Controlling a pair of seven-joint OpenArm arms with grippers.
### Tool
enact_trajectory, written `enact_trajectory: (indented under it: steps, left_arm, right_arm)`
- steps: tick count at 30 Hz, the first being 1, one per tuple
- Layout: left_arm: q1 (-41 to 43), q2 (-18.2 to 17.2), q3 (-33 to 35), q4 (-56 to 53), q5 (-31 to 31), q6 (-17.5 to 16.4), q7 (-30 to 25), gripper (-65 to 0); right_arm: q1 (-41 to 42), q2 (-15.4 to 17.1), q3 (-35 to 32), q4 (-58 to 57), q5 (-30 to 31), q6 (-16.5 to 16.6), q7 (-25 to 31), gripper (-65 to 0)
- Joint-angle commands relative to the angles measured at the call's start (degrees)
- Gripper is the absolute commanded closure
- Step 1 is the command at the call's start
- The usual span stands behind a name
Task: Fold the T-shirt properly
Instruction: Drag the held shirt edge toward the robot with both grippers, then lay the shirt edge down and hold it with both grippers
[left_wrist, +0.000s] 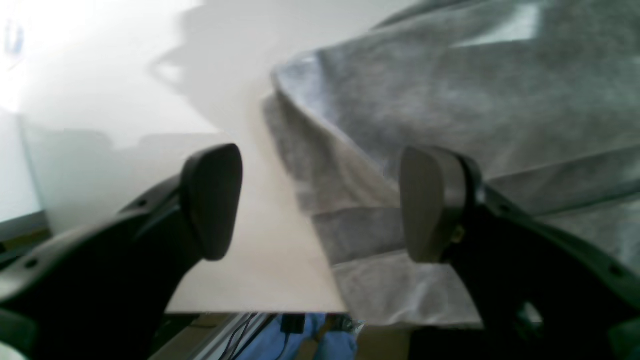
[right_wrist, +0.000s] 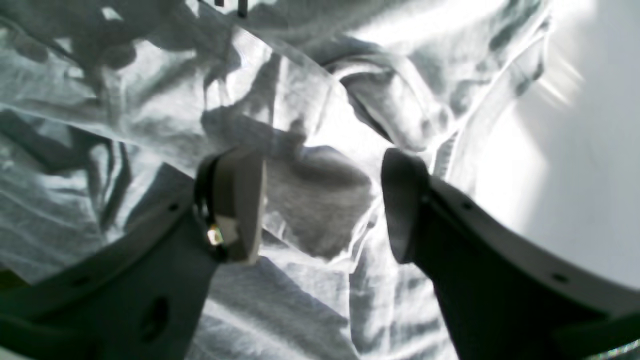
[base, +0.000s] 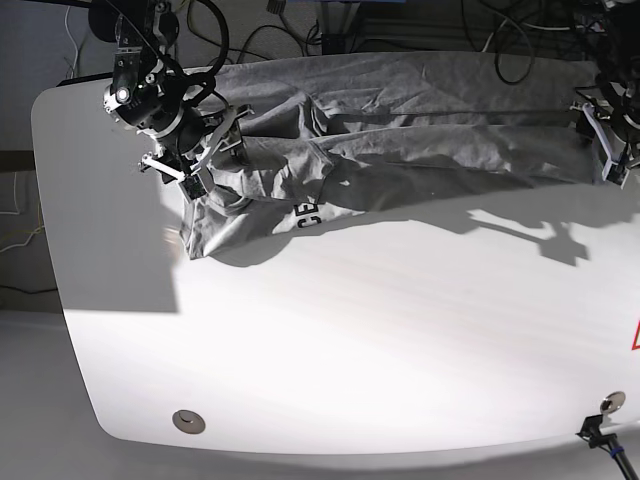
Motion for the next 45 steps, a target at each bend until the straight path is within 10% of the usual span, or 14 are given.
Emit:
enact_trajectory:
  steps: [1,11,45]
  left_arm:
    - [-0.2,-1.1,0.0,-0.5,-0.5,0.4,-1.1,-46.6]
    - [-0.7,3.5,1.5,-3.3,-0.1,0.4,-1.2,-46.6]
    - [-25.6,2.4,9.2,-11.4,7.0,0.4,-0.6,-46.6]
  right_arm:
    - [0.4,0.8,0.4,1.2,3.3,0.0,1.0,-32.3]
    - [0.9,0.3,-1.6,-2.0,8.5,0.0,1.4,-30.8]
    - [14.3,2.5,-2.0,-22.7,2.6,-0.2,8.6,-30.8]
